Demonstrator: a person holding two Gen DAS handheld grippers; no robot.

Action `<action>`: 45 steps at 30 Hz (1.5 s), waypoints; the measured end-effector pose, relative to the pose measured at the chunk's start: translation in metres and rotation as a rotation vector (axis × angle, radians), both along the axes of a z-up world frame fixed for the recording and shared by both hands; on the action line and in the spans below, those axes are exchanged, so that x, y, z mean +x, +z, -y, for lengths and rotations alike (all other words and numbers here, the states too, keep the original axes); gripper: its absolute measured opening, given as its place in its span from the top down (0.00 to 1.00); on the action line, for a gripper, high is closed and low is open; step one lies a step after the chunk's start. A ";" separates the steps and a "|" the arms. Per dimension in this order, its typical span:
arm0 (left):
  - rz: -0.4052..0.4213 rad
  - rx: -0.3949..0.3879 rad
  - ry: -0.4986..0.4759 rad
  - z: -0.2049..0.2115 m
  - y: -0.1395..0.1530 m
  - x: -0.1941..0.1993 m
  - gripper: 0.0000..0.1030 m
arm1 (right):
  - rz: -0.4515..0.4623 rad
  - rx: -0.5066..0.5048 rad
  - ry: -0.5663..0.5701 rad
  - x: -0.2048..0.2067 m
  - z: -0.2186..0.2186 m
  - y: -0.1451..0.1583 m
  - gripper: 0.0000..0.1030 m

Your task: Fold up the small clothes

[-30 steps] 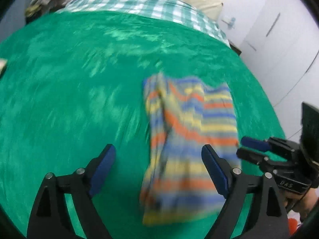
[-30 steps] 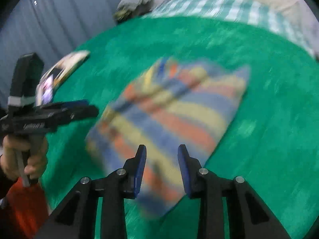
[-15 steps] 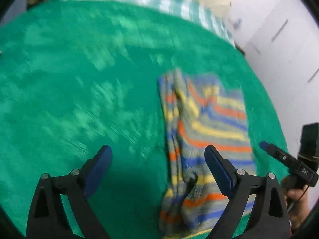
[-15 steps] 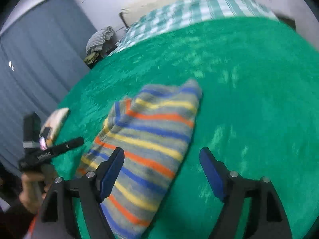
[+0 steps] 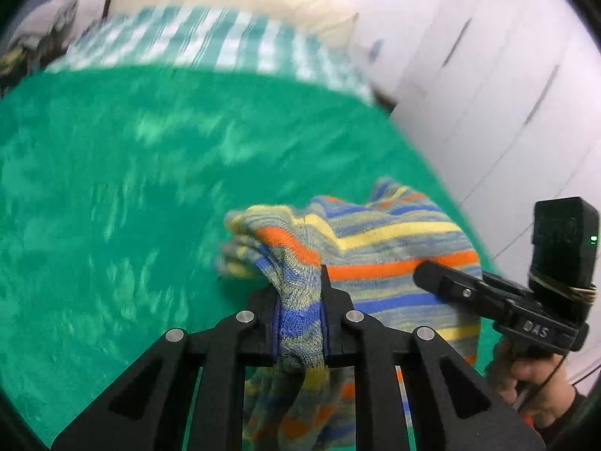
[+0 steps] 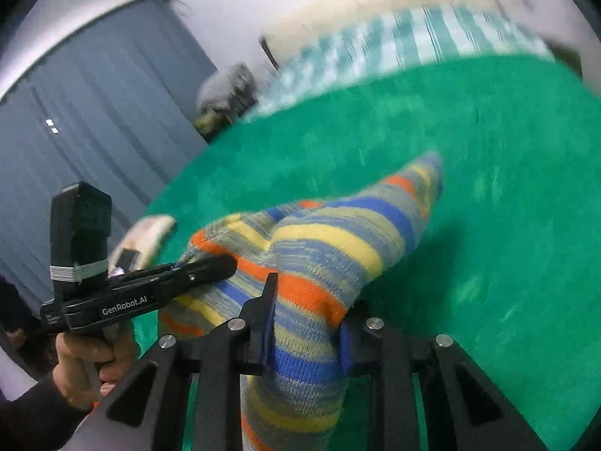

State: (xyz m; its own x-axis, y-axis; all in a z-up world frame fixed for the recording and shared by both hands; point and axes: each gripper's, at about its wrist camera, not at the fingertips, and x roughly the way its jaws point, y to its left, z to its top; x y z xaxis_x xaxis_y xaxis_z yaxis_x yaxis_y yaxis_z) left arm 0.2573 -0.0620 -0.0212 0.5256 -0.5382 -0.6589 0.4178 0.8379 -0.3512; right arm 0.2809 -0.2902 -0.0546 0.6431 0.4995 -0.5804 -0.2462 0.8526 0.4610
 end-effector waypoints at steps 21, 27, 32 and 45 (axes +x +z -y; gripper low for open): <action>0.122 0.497 0.207 -0.003 0.001 -0.270 0.03 | -0.230 -0.416 -0.314 -0.318 0.012 0.024 0.03; 0.345 0.478 0.250 -0.009 0.109 -0.331 0.00 | -0.076 -0.488 -0.375 -0.374 -0.027 0.123 0.02; 0.229 0.458 0.241 -0.017 0.120 -0.369 0.00 | -0.023 -0.534 -0.399 -0.417 -0.043 0.170 0.02; 0.165 0.396 0.188 -0.016 0.130 -0.433 0.00 | -0.002 -0.576 -0.466 -0.505 -0.074 0.196 0.02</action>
